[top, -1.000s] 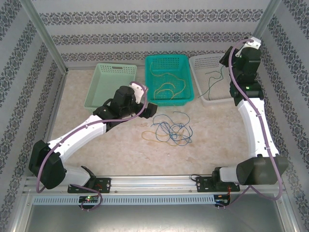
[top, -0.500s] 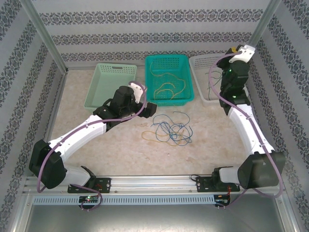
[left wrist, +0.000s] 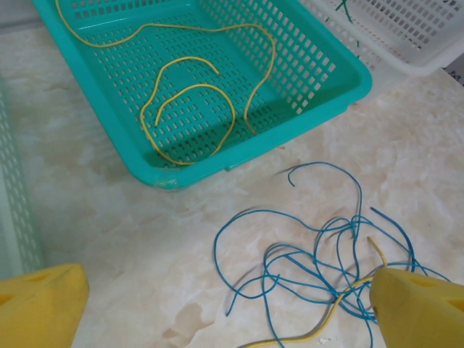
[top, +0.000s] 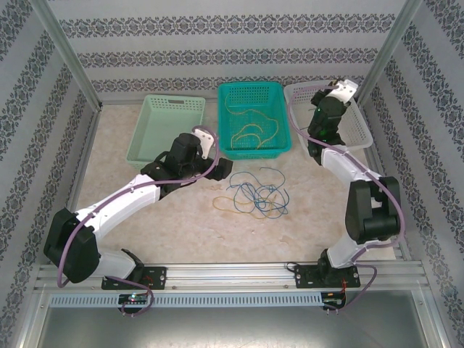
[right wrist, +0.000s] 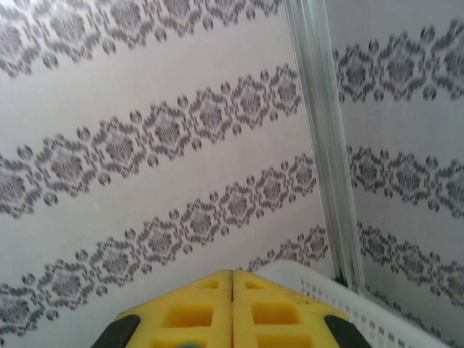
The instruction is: Untangle the cables
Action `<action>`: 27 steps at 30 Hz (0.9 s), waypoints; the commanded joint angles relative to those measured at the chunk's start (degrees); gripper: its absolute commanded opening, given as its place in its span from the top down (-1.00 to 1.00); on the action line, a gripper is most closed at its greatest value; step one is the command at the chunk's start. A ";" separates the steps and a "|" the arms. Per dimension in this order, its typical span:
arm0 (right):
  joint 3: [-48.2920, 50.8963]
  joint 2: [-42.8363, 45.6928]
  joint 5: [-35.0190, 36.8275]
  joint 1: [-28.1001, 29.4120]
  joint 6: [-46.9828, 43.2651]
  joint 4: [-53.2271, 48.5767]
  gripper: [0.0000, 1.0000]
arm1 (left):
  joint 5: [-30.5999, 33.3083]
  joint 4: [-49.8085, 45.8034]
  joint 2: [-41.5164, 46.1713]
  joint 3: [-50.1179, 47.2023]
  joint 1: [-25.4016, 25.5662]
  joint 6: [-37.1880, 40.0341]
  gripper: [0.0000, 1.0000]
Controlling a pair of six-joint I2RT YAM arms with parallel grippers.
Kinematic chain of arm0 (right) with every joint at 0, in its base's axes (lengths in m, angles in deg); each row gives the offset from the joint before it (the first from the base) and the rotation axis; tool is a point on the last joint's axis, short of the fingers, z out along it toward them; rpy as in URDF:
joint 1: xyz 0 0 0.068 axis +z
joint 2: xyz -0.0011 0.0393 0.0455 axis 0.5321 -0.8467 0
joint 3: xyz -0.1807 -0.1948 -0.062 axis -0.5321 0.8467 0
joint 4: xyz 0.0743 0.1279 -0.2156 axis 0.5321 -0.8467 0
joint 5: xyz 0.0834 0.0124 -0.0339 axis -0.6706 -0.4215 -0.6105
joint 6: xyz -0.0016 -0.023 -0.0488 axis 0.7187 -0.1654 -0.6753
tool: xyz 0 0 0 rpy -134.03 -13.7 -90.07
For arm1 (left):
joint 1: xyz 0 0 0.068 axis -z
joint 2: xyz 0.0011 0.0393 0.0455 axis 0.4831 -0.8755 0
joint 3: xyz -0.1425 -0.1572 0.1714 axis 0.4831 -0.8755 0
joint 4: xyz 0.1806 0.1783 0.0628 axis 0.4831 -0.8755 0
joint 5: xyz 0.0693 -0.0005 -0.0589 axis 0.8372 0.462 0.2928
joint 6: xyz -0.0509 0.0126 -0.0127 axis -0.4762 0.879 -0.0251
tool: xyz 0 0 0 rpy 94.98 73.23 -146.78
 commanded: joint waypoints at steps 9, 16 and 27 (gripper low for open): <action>10.83 -3.73 1.49 2.15 11.30 -1.78 0.70 | 0.76 2.08 3.41 -2.92 -1.38 -1.27 -0.99; 11.83 -2.38 -2.89 -2.10 22.97 -15.65 0.06 | 0.52 1.83 4.33 -3.61 -1.44 -1.59 -0.99; 10.01 13.34 -1.21 -4.28 8.24 -18.34 1.00 | -0.87 3.07 3.84 -4.73 -2.21 -2.84 -0.99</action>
